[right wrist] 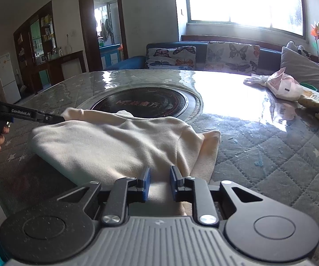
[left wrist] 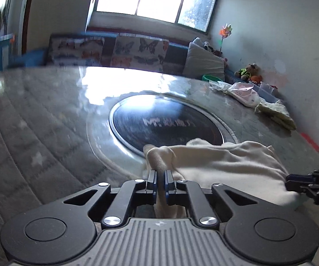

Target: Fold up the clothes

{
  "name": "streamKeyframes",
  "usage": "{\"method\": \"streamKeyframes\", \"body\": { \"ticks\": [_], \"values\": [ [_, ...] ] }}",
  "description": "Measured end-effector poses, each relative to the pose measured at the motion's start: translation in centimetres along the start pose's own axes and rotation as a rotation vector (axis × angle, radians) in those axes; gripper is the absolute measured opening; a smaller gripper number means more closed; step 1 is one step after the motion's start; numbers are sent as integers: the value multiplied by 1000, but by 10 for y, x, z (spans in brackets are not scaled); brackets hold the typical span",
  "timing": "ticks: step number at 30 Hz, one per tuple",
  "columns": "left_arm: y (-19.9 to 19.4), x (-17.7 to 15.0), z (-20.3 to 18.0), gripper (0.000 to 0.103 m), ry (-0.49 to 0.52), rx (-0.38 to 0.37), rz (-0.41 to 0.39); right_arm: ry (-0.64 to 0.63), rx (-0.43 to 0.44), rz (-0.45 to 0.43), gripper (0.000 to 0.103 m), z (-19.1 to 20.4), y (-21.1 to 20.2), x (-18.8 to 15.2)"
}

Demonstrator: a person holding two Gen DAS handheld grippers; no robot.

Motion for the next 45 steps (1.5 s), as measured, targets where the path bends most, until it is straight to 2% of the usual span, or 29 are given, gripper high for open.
{"method": "streamKeyframes", "body": {
  "ticks": [3,5,13,17,19,21,24,26,28,32,35,41,43,45],
  "values": [
    [5,-6,-2,7,111,80,-30,-10,-4,1,19,1,1,0],
    [10,-14,-3,7,149,106,-43,-18,-5,-1,20,2,2,-1],
    [-1,3,12,8,106,141,-51,-35,2,11,22,5,0,4],
    [-15,21,-5,11,95,89,-81,-32,12,-21,23,6,0,22],
    [-14,23,-21,11,97,30,-76,-32,13,-29,23,5,6,29],
    [-8,19,-38,11,125,4,-59,-31,14,-36,23,3,13,36],
    [8,6,-47,11,157,1,-7,-20,-2,-21,23,-7,28,35],
    [16,-1,-43,11,163,28,26,-11,-25,4,24,-16,35,30],
    [17,0,-37,12,138,20,39,2,-40,9,25,-22,35,29],
    [14,16,-41,19,125,1,9,2,-38,-21,25,-24,32,43],
    [25,24,-48,35,135,3,5,-12,-14,-30,26,-18,39,55],
    [57,16,-45,36,142,39,76,14,-18,29,31,-26,72,53],
    [53,18,-44,41,131,26,68,10,-20,33,34,-26,73,49],
    [43,23,-42,53,117,25,46,-22,-27,30,39,-21,68,51]
  ]
}}
Point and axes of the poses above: each gripper's, at about its wrist camera, not at the fingertips, and y roughly the way its jaws point, z to its left, x to its top, the point moved 9 cm from there along y, roughly the way its jaws point, and after that the axes turned 13 degrees about x, right-handed, at the moved point
